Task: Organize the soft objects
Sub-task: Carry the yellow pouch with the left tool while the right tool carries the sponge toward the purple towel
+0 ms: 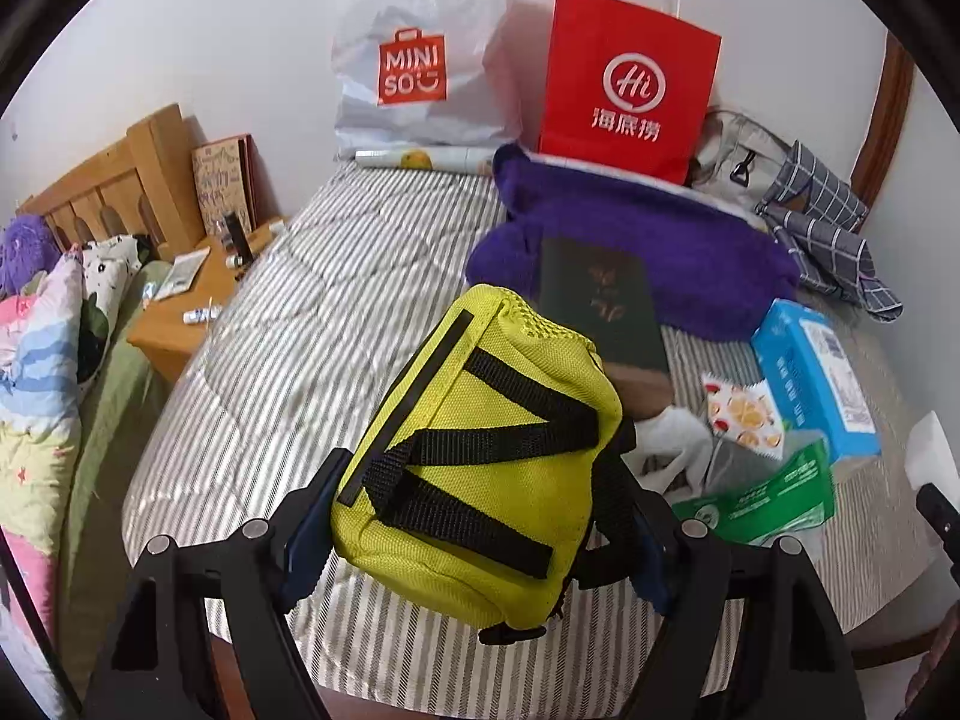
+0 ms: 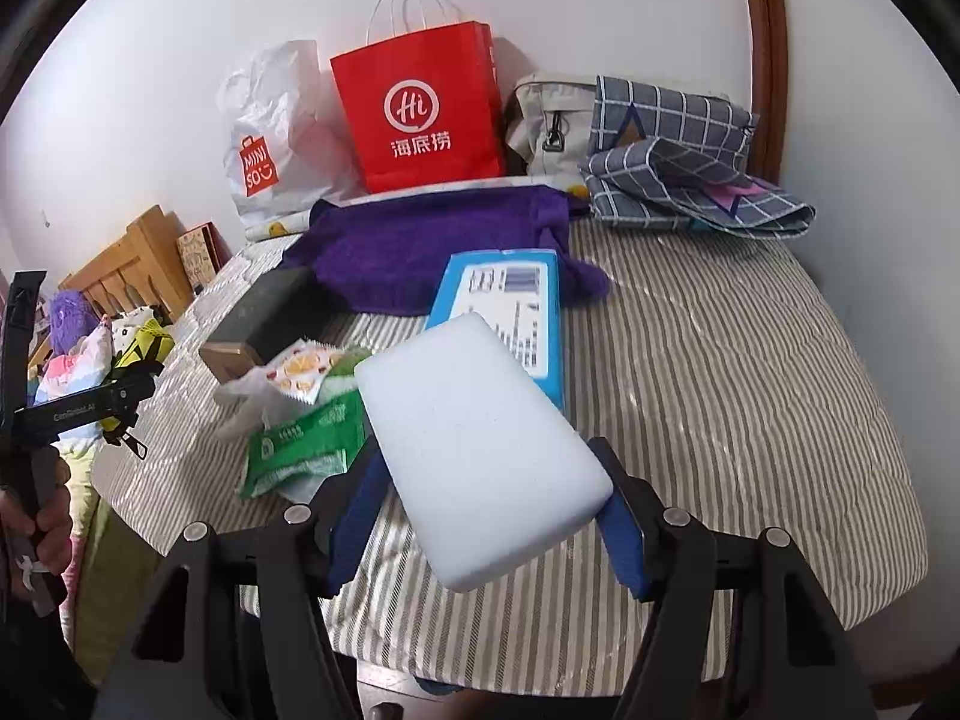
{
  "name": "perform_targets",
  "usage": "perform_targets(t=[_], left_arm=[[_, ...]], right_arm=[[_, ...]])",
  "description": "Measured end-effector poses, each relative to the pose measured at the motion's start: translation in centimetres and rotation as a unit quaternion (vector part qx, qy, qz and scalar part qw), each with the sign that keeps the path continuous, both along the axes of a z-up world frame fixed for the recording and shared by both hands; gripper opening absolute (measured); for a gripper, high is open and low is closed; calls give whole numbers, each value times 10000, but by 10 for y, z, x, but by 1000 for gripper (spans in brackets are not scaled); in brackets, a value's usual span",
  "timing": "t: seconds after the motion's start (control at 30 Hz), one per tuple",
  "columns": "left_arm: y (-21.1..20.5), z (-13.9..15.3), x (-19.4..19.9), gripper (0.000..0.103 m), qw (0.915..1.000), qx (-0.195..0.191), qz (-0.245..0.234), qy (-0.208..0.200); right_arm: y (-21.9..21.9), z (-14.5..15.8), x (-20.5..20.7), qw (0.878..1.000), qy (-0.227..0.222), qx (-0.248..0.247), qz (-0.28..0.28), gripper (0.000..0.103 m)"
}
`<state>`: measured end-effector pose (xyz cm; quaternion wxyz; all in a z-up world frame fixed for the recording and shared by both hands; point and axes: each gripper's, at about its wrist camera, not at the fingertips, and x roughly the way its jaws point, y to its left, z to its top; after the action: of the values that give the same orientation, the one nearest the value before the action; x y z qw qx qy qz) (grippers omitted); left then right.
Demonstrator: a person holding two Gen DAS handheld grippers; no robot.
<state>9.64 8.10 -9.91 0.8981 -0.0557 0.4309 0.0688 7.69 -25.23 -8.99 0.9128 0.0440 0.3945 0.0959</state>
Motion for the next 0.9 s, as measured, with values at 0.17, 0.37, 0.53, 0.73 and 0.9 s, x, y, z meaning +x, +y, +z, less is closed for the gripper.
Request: perform_targets(t=[0.17, 0.37, 0.53, 0.73, 0.9], left_arm=[[3, 17, 9, 79, 9999, 10, 34, -132], [1, 33, 27, 79, 9998, 40, 14, -207], [-3, 48, 48, 79, 9995, 80, -47, -306], [-11, 61, 80, 79, 9990, 101, -137, -418], [-16, 64, 111, 79, 9988, 128, -184, -433]], right_arm=[[2, 12, 13, 10000, -76, 2, 24, 65], [5, 25, 34, 9998, -144, 35, 96, 65], [8, 36, 57, 9997, -214, 43, 111, 65], [10, 53, 87, 9993, -347, -31, 122, 65], [14, 61, 119, 9990, -400, -122, 143, 65]])
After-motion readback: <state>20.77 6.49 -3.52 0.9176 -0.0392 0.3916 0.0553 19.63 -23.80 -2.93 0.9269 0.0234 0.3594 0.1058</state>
